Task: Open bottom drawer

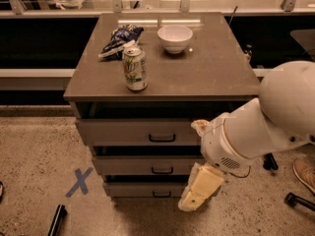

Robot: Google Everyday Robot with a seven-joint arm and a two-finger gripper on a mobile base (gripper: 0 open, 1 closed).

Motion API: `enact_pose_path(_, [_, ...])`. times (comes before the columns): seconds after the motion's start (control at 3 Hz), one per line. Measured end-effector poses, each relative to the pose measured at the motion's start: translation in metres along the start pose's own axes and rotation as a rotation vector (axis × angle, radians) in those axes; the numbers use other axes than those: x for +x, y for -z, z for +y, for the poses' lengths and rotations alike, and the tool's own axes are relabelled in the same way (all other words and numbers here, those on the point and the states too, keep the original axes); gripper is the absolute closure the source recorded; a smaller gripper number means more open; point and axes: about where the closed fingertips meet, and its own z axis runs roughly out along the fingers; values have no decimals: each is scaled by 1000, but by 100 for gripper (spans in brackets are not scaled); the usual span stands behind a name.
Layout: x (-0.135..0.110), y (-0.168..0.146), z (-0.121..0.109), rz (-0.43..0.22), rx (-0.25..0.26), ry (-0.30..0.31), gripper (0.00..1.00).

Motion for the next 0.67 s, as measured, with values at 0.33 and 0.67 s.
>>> enact_pose_path(0.33, [-4, -6, -4, 24, -33, 28, 0])
enact_pose_path(0.67, [20, -50, -33, 15, -73, 45, 0])
